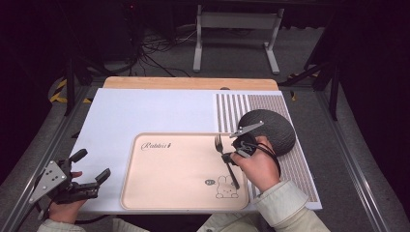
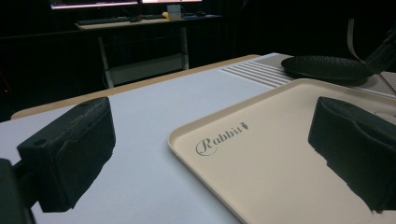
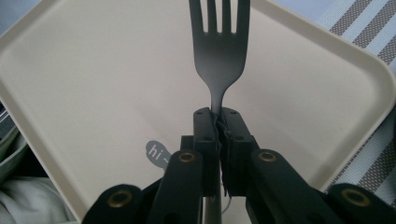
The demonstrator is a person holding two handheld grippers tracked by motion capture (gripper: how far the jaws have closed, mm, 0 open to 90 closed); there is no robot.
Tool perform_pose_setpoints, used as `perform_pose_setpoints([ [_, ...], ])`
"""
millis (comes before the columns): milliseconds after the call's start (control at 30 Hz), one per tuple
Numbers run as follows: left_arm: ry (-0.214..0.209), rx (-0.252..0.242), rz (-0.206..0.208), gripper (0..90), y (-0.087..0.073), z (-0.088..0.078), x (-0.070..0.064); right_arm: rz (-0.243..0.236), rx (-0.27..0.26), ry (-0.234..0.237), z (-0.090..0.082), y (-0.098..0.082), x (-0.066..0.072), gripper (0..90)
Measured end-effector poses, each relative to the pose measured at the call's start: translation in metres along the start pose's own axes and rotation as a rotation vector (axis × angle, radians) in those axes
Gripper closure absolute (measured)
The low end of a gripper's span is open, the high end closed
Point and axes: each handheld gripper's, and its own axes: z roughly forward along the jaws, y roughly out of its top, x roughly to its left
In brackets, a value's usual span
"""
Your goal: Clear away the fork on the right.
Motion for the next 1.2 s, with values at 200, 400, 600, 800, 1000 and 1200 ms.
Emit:
perform_pose_setpoints([
  [200,-0.001,0.000,0.000,1.5,0.000,0.000,0.000,0.009,-0.001,0.006,0.004,-0.001,-0.002,86.5],
  [400,-0.002,-0.001,0.001,1.5,0.000,0.000,0.000,0.042,-0.024,0.009,0.012,-0.002,-0.010,86.4],
  [600,-0.005,0.002,0.001,1.5,0.001,-0.001,0.000,0.057,-0.023,0.010,0.019,-0.003,-0.013,86.2],
  [800,-0.006,0.002,0.001,1.6,0.001,-0.001,0.000,0.071,-0.028,0.009,0.026,-0.004,-0.015,86.1],
  [1000,-0.007,0.001,0.000,1.6,0.001,-0.001,0.000,0.082,-0.025,0.014,0.034,-0.006,-0.017,86.1],
  [1200,-0.007,0.002,0.000,1.6,0.001,-0.001,0.000,0.093,-0.017,0.017,0.041,-0.007,-0.019,86.0],
])
